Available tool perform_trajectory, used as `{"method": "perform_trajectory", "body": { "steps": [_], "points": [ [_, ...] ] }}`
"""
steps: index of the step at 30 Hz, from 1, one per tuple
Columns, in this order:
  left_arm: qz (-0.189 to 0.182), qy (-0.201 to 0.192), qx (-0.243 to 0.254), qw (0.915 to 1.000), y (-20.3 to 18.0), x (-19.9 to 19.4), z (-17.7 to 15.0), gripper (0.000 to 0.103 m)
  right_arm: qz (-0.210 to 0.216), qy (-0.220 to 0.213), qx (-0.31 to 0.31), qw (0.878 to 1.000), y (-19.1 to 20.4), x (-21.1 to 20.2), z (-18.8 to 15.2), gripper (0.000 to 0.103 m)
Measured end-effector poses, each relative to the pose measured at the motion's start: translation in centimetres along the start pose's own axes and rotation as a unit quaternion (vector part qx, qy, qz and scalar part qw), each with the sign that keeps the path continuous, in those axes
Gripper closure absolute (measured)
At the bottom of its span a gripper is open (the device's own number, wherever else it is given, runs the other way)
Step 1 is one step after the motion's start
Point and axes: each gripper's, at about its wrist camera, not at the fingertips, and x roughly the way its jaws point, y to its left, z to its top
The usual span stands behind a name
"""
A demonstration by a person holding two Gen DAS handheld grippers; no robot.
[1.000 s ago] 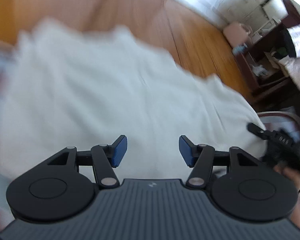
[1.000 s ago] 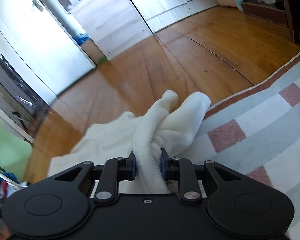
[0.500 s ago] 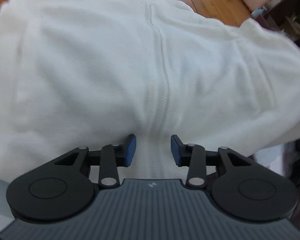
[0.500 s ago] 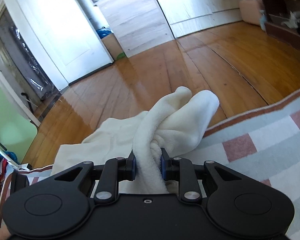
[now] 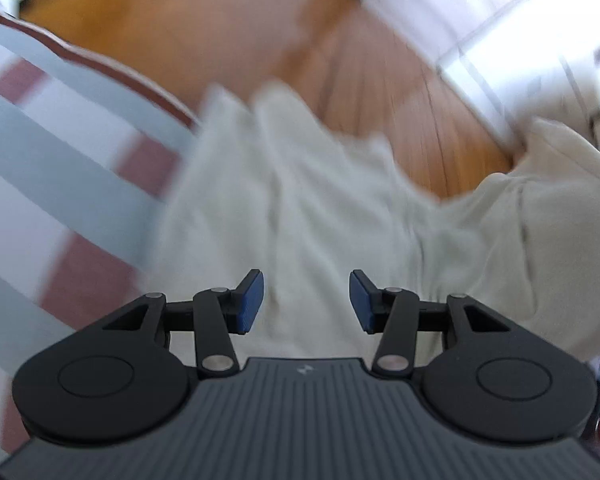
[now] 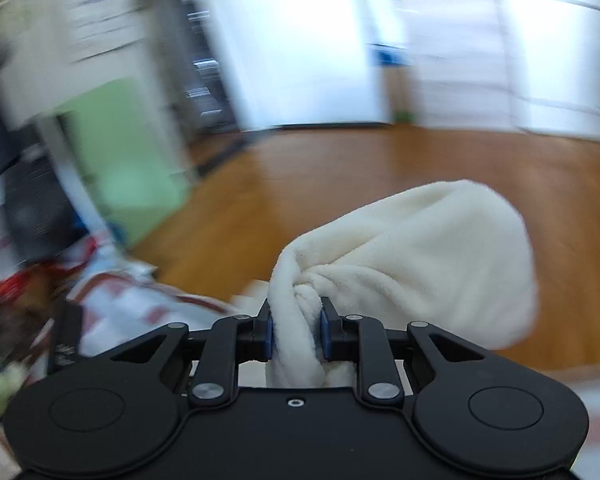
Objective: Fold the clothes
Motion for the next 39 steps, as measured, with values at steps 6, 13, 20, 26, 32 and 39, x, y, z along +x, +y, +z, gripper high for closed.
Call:
{"method": "perform_trajectory", "body": {
  "steps": [6, 13, 20, 26, 32, 39],
  "points": [
    [-0.014, -0.043, -0.056, 0.9974, 4.2, -2.6, 0.5, 0.056, 0.079, 0.051, 0.014, 0.995, 4.0, 10.3, -0.4, 0.075],
    [-0.055, -0.018, -0.136, 0.989, 7.7, 0.1, -0.1, 0.056, 0.149, 0.175, 0.236, 0.944, 0.4, 17.1, -7.4, 0.059],
    [-0.046, -0.018, -0.077, 0.9958, 5.4, 0.2, 0.4, 0.056, 0.048, 0.092, 0.065, 0.992, -0.9, 3.9, -9.3, 0.039],
    [-0.057, -0.01, 0.001, 0.9983, 1.9, 0.1, 0.0, 0.048, -0.074, 0.149, -0.108, 0.98, -0.5, -0.7, -15.7, 0.039],
    [-0.044, 0.038, 0.047, 0.9972, -0.3, 2.9, -1.3, 0.037, -0.07, 0.169, -0.129, 0.975, 0.3, 0.0, -17.6, 0.039],
    [-0.024, 0.089, 0.027, 0.9954, 0.6, 7.6, -2.4, 0.035, -0.126, 0.181, -0.177, 0.959, 3.1, 5.2, -19.2, 0.038]
  ]
}}
